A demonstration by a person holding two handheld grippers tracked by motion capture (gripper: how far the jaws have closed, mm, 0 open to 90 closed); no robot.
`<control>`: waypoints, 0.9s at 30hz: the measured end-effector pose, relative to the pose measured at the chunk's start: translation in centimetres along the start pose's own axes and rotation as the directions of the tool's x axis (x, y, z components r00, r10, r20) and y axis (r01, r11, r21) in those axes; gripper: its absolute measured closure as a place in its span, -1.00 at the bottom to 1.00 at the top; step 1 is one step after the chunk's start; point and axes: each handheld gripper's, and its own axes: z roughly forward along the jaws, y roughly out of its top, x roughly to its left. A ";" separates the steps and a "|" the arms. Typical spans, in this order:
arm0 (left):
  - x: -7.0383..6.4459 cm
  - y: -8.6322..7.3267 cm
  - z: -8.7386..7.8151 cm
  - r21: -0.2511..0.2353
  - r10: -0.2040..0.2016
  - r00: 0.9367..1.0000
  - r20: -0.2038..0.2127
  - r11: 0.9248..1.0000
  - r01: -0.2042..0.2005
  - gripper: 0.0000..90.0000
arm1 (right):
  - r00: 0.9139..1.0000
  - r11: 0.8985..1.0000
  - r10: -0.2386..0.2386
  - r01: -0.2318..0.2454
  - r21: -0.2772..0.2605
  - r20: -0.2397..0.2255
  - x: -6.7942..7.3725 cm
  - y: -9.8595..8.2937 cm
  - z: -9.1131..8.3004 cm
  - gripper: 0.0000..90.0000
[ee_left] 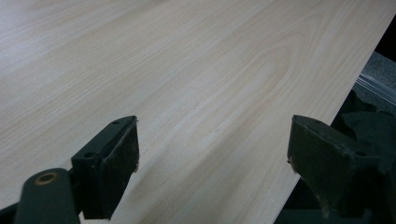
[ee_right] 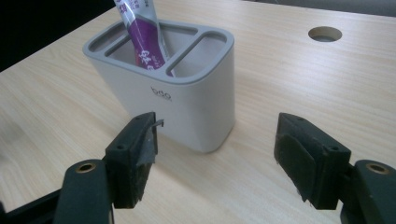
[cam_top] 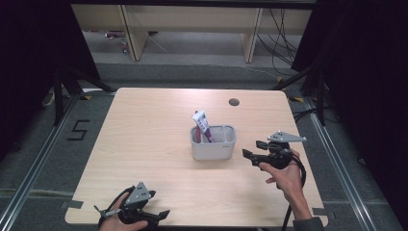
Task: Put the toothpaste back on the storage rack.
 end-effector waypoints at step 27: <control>0.0 0.0 0.1 0.017 0.026 1.000 -0.001 1.000 -0.026 -0.64 | 1.000 0.994 -0.019 0.021 0.109 -0.013 0.8 -4.4 -0.9 -0.44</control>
